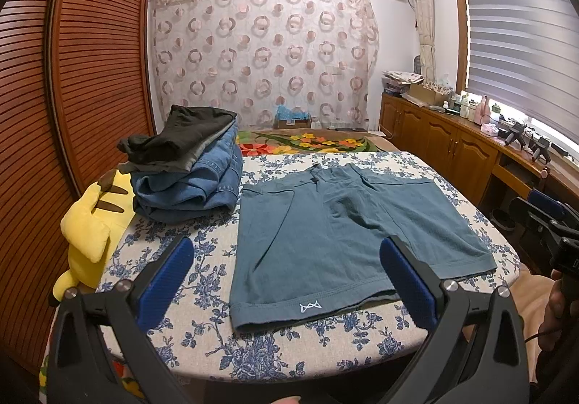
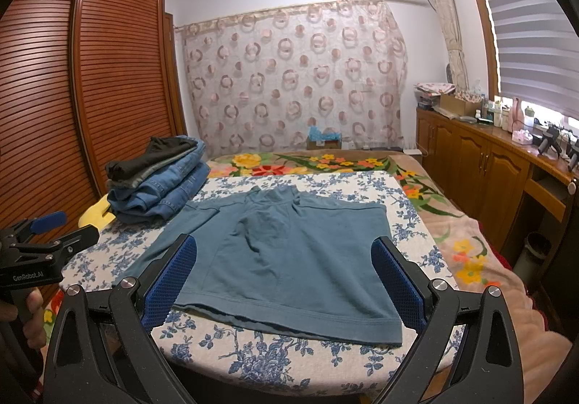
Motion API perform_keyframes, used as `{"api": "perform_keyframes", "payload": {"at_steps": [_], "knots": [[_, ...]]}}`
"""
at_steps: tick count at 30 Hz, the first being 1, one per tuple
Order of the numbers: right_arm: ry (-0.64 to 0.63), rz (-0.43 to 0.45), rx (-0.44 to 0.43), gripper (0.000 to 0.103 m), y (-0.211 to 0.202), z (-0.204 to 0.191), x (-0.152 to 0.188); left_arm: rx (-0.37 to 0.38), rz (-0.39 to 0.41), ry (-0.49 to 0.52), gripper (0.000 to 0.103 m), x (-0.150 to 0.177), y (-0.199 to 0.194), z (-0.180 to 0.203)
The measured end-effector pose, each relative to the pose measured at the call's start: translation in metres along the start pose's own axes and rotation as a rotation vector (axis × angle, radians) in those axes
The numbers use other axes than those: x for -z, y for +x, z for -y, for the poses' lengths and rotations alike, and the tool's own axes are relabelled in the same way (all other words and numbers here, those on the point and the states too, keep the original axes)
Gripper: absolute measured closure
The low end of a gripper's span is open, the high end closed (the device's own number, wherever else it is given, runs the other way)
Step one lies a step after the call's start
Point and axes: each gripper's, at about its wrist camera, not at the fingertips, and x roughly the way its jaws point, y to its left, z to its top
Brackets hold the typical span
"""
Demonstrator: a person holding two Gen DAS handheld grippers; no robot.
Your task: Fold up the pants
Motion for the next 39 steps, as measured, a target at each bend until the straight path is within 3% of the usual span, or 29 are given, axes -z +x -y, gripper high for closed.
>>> {"api": "perform_keyframes", "payload": {"at_steps": [33, 39], "knots": [[0.002, -0.002, -0.001, 0.004, 0.000, 0.001, 0.000, -0.001, 0.006, 0.000, 0.000, -0.003, -0.004, 0.000], [0.002, -0.022, -0.009, 0.004, 0.003, 0.002, 0.003, -0.005, -0.027, -0.001, 0.000, -0.007, 0.006, 0.005]]}}
